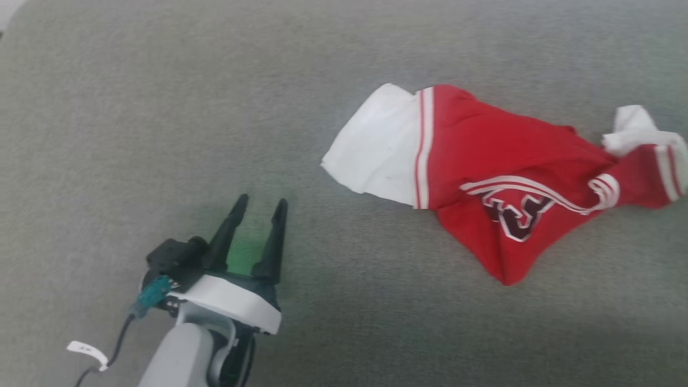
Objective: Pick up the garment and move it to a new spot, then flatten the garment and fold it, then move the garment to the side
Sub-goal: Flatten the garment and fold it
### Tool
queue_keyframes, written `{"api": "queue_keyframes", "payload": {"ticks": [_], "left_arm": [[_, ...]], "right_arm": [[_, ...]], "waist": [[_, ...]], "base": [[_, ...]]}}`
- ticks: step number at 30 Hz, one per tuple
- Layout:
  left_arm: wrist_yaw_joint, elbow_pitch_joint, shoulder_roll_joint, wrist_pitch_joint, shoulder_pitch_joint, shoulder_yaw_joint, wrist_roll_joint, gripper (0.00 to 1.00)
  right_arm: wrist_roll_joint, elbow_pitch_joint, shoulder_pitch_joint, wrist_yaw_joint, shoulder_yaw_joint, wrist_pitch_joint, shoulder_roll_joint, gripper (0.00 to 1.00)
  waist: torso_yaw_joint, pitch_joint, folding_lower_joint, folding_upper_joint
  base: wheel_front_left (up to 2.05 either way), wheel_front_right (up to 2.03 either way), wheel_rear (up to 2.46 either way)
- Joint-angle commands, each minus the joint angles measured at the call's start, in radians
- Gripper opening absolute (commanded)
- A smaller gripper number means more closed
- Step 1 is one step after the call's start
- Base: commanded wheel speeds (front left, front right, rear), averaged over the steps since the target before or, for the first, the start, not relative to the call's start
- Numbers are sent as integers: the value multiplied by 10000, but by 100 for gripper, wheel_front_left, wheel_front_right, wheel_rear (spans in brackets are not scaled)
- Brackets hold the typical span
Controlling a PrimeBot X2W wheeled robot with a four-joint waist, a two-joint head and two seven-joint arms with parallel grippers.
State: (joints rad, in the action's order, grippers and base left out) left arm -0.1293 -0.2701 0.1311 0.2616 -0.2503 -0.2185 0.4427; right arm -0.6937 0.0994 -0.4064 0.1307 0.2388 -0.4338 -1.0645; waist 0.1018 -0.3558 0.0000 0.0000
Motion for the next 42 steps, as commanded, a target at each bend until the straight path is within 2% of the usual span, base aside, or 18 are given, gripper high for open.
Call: {"api": "queue_keyframes", "payload": {"ticks": [1, 2, 5, 8, 13, 23, 30, 31, 32, 33, 34, 37, 42], "left_arm": [[-14, -67, -72, 47, -168, -141, 111, 100], [-14, -67, -72, 47, -168, -141, 111, 100], [-14, -161, -186, 47, -318, -390, 238, 100], [-14, -228, -302, 47, -406, -465, 321, 100], [-14, -311, -333, 47, -379, -484, 392, 100], [-14, -224, -269, 47, -586, -241, 347, 100], [-14, -170, -195, 47, -847, -411, 301, 100], [-14, -170, -196, 47, -869, -427, 311, 100], [-14, -166, -189, 47, -890, -429, 324, 100], [-14, -155, -177, 47, -913, -412, 335, 100], [-14, -150, -168, 47, -929, -395, 342, 100], [-14, -163, -144, 47, -921, -312, 333, 100], [-16, -163, -93, 44, -877, -199, 271, 100]], "right_arm": [[-211, 58, -440, 1, 148, -646, -198, 100], [-211, 58, -440, 1, 148, -646, -198, 100], [-455, -107, -1431, 1, 424, -1761, -352, 100], [-506, -120, -2100, 1, 1289, -2598, -525, 100], [-883, -428, -2808, 1, 2412, -3438, -553, 100], [-1571, -643, -2297, 1, 2993, -3680, -1409, 100], [-1151, -792, -2307, 1, 2997, -3041, -1077, 100], [-1099, -829, -2296, 1, 3028, -3020, -1026, 90], [-1098, -874, -2271, 1, 3069, -3019, -978, 40], [-1089, -897, -2257, 1, 3100, -3009, -952, 7], [-1078, -970, -2261, 1, 3080, -2965, -913, 0], [-959, -1193, -2285, -1, 2862, -2660, -783, 0], [-646, -1750, -1878, 1, 1924, -1577, -403, 0]], "waist": [[322, -186, 0, 0], [322, -186, 0, 0], [706, -417, 0, 0], [1025, -619, 0, 0], [1180, -803, 0, 0], [921, -1007, 0, 0], [832, -1314, 0, 0], [834, -1333, 0, 0], [831, -1364, 0, 0], [823, -1403, 0, 0], [812, -1429, 0, 0], [727, -1490, 0, 0], [448, -1422, 0, 0]], "base": [[0, 0, 0], [0, 0, 0], [0, 0, 0], [0, 0, 0], [0, 0, 0], [0, 0, 0], [0, 0, 0], [0, 0, 0], [0, 0, 0], [0, 0, 0], [0, 0, 0], [0, 0, 0], [0, 0, 0]]}}
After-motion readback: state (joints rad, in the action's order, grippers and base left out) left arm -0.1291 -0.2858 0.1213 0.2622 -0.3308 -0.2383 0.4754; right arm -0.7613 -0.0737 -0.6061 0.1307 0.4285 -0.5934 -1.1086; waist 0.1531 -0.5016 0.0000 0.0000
